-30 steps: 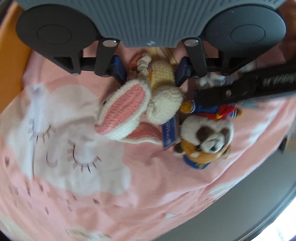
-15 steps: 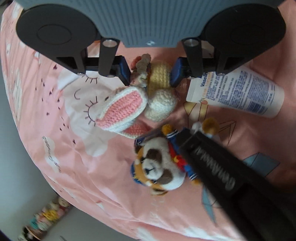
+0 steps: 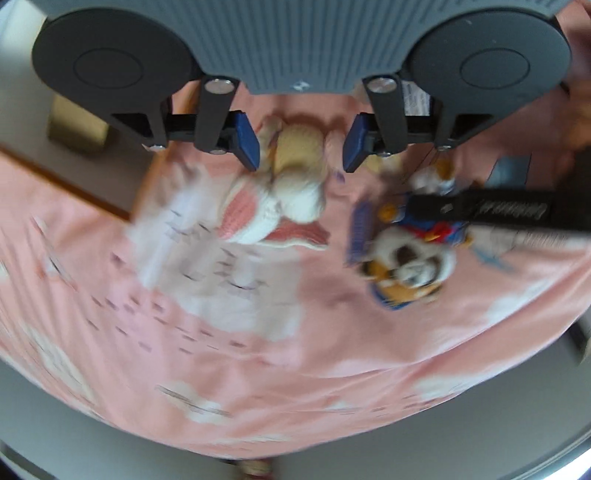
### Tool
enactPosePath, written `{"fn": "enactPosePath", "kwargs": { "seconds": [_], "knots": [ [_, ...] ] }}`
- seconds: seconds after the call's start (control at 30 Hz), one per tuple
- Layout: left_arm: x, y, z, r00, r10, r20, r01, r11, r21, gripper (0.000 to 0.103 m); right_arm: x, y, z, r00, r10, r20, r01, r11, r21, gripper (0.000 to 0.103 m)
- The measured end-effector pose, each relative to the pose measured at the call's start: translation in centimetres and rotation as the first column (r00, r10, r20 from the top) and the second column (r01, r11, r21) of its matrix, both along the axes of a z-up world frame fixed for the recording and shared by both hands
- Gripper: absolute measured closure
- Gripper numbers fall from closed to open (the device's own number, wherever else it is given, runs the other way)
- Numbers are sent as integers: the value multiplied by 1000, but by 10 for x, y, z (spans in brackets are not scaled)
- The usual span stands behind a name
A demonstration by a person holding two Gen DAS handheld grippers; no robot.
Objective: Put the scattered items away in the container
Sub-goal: 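Lift red panda plush with left tool while right tool lifts crochet bunny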
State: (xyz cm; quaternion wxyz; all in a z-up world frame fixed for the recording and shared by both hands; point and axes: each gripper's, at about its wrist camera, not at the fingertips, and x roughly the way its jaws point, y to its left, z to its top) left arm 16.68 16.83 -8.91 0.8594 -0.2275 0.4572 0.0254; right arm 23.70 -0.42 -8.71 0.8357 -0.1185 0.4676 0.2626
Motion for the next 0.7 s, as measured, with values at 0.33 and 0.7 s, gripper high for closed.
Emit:
{"fn": "enactPosePath", "kwargs": {
  "seconds": [0.33, 0.7],
  "knots": [
    [-1, -4, 3, 1000, -6, 19, 6, 1000, 20, 61, 9, 10, -13, 984, -96, 152, 117, 984, -133, 78],
    [5, 4, 25, 995, 3, 101, -4, 1000, 5, 61, 13, 29, -23, 991, 16, 131, -16, 1000, 3, 80]
  ]
}}
